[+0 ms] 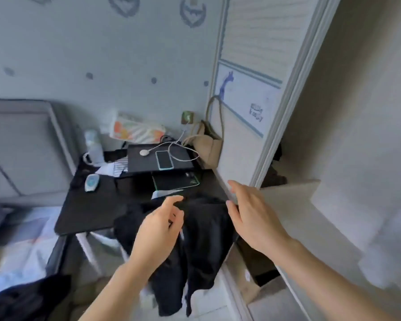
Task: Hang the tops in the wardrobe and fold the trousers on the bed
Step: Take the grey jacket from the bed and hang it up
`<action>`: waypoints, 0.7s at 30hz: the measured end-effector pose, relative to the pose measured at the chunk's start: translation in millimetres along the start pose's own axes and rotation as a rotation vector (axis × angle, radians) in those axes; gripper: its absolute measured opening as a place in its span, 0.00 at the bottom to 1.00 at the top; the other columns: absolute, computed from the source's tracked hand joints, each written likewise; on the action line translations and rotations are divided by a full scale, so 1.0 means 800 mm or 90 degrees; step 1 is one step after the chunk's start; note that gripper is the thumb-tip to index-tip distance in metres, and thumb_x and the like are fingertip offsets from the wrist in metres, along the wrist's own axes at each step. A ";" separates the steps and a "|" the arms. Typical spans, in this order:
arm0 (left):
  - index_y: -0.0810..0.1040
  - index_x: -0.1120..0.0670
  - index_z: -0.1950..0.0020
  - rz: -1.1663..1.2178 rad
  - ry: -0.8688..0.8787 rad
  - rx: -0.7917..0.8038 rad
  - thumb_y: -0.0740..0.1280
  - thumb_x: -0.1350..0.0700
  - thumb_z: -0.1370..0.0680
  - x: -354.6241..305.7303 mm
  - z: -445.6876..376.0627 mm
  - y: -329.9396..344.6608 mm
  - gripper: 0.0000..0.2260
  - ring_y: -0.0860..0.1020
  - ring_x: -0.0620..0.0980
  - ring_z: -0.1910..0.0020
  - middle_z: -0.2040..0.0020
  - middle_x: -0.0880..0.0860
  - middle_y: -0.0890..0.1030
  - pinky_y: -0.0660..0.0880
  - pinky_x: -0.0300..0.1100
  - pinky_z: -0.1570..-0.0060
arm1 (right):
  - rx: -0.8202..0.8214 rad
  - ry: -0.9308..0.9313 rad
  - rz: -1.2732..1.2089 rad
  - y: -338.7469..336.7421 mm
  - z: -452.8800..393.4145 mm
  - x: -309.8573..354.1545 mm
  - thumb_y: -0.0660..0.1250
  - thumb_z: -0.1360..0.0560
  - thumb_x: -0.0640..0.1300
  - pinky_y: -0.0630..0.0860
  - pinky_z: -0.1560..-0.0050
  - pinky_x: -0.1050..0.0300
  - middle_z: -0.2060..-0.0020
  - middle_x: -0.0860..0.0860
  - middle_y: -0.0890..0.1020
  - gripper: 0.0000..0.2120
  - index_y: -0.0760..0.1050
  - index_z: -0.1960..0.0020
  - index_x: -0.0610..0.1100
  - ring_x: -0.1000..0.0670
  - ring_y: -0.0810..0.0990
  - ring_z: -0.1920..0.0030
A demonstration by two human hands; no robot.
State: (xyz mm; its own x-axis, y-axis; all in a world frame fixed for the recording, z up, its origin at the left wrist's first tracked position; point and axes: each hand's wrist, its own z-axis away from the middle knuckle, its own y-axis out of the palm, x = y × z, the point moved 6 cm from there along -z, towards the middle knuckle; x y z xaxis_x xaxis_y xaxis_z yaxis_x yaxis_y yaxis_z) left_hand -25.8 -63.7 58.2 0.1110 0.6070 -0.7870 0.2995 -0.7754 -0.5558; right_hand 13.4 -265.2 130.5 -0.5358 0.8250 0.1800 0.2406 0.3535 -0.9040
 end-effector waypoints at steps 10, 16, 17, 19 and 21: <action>0.73 0.40 0.41 -0.089 -0.415 -0.253 0.62 0.52 0.19 0.195 0.343 -0.188 0.09 0.79 0.38 0.65 0.60 0.41 0.81 0.75 0.35 0.66 | 0.446 0.002 -0.531 0.212 0.087 0.303 0.57 0.19 0.51 0.69 0.59 0.77 0.52 0.52 0.81 0.20 0.63 0.29 0.50 0.63 0.77 0.54; 0.72 0.39 0.43 -0.095 -0.579 -0.368 0.63 0.53 0.19 0.267 0.489 -0.267 0.09 0.80 0.42 0.62 0.59 0.44 0.82 0.77 0.43 0.64 | 0.593 -0.084 -0.535 0.296 0.133 0.475 0.58 0.20 0.51 0.76 0.48 0.58 0.48 0.56 0.80 0.19 0.64 0.30 0.49 0.56 0.79 0.49; 0.72 0.39 0.44 -0.080 -0.604 -0.387 0.63 0.53 0.19 0.279 0.507 -0.276 0.09 0.80 0.42 0.62 0.58 0.45 0.82 0.78 0.44 0.63 | 0.609 -0.098 -0.523 0.310 0.139 0.495 0.58 0.20 0.51 0.75 0.52 0.62 0.49 0.55 0.80 0.19 0.65 0.30 0.49 0.56 0.79 0.51; 0.73 0.41 0.43 -0.060 -0.664 -0.420 0.62 0.54 0.19 0.315 0.556 -0.301 0.08 0.79 0.42 0.60 0.57 0.45 0.82 0.77 0.43 0.63 | 0.651 -0.121 -0.491 0.344 0.155 0.550 0.59 0.21 0.50 0.73 0.55 0.64 0.50 0.55 0.80 0.19 0.65 0.31 0.49 0.56 0.80 0.52; 0.75 0.45 0.42 -0.041 -0.720 -0.441 0.63 0.55 0.20 0.350 0.596 -0.318 0.08 0.79 0.41 0.60 0.58 0.45 0.81 0.74 0.39 0.64 | 0.686 -0.127 -0.454 0.377 0.166 0.591 0.59 0.21 0.50 0.72 0.58 0.65 0.52 0.56 0.80 0.19 0.66 0.31 0.50 0.56 0.79 0.53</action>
State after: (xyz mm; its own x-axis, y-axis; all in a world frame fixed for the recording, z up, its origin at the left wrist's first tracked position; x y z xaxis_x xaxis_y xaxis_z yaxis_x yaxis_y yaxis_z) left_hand -522.8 220.3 -148.6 -0.6657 -0.1005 -0.7395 0.7292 -0.2981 -0.6159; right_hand -274.9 172.9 -108.5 -0.4078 0.4918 0.7693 -0.8592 0.0785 -0.5056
